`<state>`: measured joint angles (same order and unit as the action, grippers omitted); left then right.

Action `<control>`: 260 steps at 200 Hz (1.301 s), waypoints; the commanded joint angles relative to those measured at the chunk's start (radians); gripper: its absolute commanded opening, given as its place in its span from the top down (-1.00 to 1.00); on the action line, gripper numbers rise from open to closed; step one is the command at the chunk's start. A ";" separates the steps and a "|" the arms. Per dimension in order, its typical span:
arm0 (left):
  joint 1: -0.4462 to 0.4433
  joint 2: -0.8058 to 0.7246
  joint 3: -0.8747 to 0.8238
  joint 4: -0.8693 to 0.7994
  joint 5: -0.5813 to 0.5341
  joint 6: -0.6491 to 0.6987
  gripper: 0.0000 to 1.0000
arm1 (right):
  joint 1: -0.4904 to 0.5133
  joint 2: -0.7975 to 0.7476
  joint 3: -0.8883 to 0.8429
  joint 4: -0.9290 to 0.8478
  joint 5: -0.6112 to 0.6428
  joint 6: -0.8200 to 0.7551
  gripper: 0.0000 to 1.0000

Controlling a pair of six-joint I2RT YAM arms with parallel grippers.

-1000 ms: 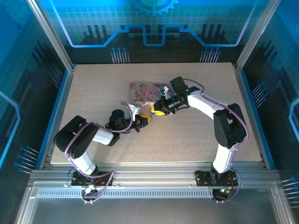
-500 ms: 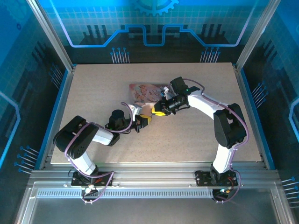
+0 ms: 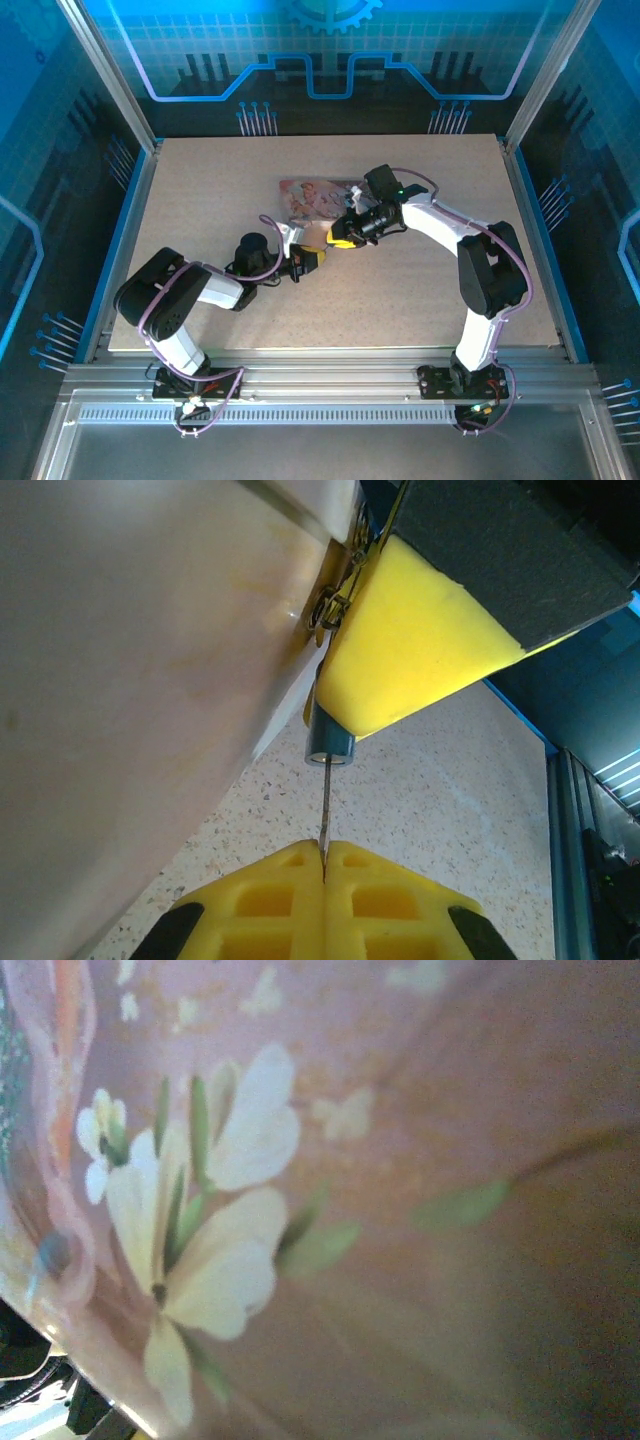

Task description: Unlock the padlock with the key

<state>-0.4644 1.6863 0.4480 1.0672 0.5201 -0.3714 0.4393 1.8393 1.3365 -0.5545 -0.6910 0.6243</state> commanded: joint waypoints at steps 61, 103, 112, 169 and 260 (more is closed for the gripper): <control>0.019 0.061 0.017 0.220 0.006 -0.084 1.00 | 0.021 0.008 -0.041 -0.013 -0.124 0.038 0.98; 0.022 0.017 -0.008 0.194 0.029 -0.033 1.00 | 0.004 -0.009 -0.046 -0.006 -0.118 0.052 0.98; 0.021 0.015 -0.009 0.199 0.040 -0.030 1.00 | 0.004 -0.007 -0.048 -0.002 -0.119 0.056 0.98; 0.020 0.013 -0.034 0.218 0.054 -0.011 1.00 | 0.000 -0.005 -0.050 0.020 -0.122 0.078 0.98; 0.011 -0.027 -0.046 0.152 0.051 0.042 1.00 | -0.008 -0.006 -0.049 0.026 -0.113 0.096 0.99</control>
<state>-0.4458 1.7042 0.4065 1.1793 0.5358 -0.3820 0.4374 1.8385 1.3079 -0.4778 -0.7422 0.6586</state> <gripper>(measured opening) 0.044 0.190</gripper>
